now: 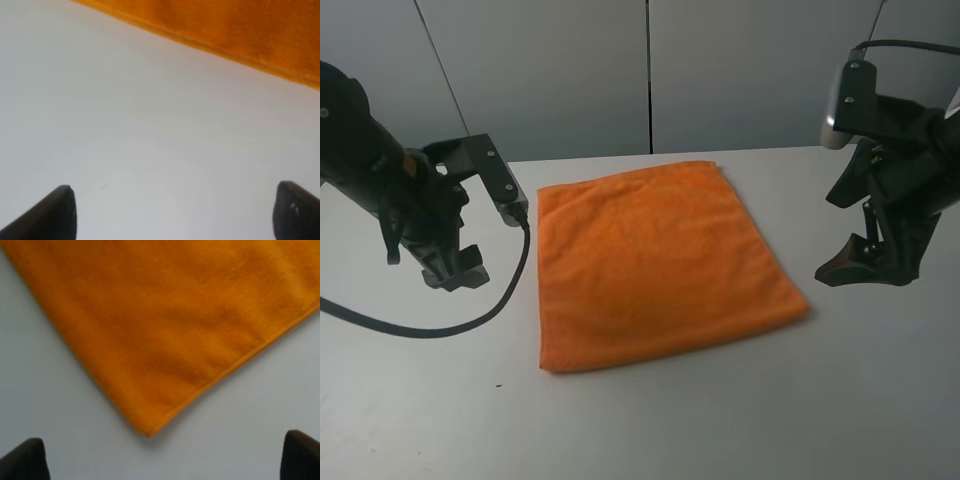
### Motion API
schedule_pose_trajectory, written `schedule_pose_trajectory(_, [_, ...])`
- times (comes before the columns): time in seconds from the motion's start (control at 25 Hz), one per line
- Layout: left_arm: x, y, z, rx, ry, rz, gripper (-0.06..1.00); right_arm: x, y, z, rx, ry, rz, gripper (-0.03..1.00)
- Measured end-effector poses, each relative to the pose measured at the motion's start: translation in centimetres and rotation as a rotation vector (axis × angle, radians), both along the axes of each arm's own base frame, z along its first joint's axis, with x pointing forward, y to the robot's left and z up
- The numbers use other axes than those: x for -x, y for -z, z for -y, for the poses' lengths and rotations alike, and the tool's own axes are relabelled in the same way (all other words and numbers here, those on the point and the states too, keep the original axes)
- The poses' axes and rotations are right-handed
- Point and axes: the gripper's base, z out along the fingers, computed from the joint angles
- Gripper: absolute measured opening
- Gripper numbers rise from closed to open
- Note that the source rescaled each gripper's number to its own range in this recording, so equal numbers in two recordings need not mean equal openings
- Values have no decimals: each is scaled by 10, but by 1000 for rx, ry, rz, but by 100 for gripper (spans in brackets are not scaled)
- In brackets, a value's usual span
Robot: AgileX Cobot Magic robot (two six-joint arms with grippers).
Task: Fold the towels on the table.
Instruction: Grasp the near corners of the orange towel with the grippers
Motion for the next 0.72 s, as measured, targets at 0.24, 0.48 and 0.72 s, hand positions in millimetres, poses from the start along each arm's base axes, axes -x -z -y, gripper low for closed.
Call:
schedule_pose_trajectory(0.24, [3,21,19,-56,101,-42,100,-12,21,-23,66,-174,-20,100])
schedule_pose_trajectory(0.48, [17,30,40,-71,162,-99,100,-4,36,-49,175,-375,-36,100])
schedule_pose_trajectory(0.72, [23,45,53,-93,180,-135,100,-7,50,-53,226,-417,-63,100])
